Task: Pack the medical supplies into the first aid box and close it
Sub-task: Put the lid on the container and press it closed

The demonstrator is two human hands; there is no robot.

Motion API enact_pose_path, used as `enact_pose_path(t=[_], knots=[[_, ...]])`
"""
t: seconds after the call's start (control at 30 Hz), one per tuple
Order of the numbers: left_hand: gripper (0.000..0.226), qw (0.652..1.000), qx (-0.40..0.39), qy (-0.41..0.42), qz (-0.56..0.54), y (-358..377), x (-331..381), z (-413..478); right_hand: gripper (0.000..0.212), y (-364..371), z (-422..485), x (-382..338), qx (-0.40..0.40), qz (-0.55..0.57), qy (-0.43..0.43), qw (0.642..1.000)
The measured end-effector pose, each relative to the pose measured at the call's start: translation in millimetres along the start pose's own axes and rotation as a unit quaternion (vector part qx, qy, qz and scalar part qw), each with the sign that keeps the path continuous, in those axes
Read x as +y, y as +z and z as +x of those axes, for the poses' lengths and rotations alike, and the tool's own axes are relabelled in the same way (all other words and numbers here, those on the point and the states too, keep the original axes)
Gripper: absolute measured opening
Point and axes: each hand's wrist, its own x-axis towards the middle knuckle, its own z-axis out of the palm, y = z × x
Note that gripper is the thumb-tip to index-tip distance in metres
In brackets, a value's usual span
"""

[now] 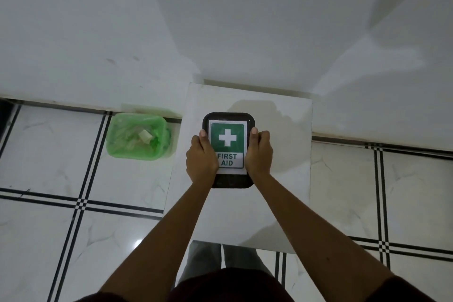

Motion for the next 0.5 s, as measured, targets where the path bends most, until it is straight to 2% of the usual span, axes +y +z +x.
enact_pose_path(t=[0.1, 0.27, 0.43, 0.5], knots=[[0.053, 1.000, -0.002, 0.007, -0.031, 0.0, -2.3, -0.5, 0.035, 0.7, -0.5, 2.6, 0.011, 0.019, -0.017, 1.000], [0.054, 0.999, 0.008, 0.013, -0.028, 2.9, -5.0, 5.9, 0.043, 4.5, 6.6, 6.7, 0.013, 0.019, -0.001, 1.000], [0.053, 1.000, 0.022, 0.015, 0.010, 3.4, -1.6, 4.2, 0.044, 4.8, 5.5, 7.9, 0.014, 0.030, 0.026, 0.999], [0.048, 0.998, 0.036, 0.034, 0.043, 3.6, 3.2, 0.5, 0.038, 4.5, 0.2, 2.7, 0.025, -0.007, 0.003, 1.000]])
